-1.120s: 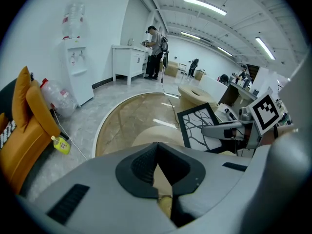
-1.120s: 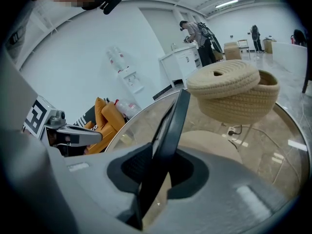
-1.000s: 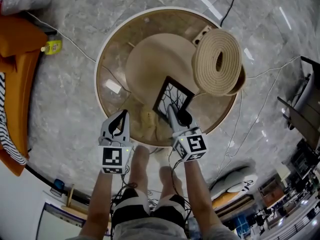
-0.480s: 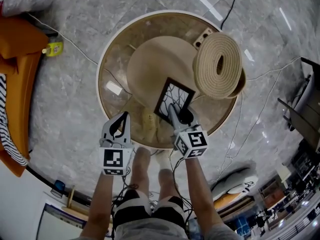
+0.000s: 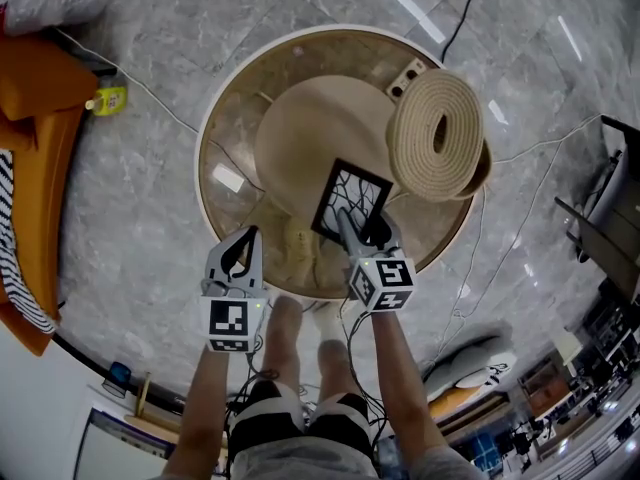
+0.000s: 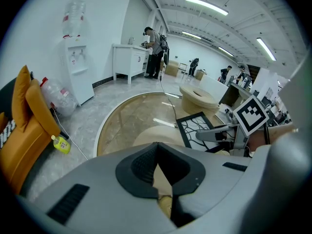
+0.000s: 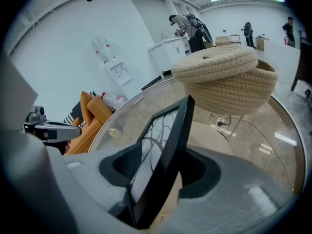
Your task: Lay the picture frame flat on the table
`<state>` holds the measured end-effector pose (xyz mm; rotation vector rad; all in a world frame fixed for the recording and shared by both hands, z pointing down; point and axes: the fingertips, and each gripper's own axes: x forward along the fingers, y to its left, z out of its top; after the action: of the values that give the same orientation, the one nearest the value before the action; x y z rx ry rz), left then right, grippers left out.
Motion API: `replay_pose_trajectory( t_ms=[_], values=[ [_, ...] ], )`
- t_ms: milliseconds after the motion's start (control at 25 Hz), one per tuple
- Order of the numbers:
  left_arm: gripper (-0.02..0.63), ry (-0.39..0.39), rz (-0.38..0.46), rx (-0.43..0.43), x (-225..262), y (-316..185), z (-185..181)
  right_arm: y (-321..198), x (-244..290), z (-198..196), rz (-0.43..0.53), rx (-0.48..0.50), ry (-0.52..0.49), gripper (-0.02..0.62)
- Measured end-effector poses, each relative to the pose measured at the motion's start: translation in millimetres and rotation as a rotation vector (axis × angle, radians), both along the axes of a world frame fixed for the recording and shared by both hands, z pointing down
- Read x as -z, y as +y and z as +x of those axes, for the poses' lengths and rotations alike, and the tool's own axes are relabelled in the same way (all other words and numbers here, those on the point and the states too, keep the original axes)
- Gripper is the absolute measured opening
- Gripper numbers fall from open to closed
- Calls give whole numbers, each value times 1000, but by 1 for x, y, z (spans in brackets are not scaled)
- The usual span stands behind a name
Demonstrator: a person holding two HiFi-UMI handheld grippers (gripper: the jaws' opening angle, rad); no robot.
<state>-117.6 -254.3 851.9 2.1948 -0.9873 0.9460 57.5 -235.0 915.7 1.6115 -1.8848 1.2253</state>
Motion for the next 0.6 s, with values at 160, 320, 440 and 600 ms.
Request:
replay_pose_trajectory(
  t_ms=[160, 320, 440, 600],
  values=[
    [17, -1, -1, -5, -1, -1, -2, 2, -8, 8, -42, -22, 37, 274],
    [17, -2, 3, -5, -1, -2, -2, 4, -14, 13, -59, -17, 75, 314],
    [17, -2, 6, -10, 0, -1, -1, 6, -16, 13, -68, -10, 115, 353],
    [17, 1, 9, -10, 3, -2, 1, 8, -16, 14, -74, -15, 130, 374]
  ],
)
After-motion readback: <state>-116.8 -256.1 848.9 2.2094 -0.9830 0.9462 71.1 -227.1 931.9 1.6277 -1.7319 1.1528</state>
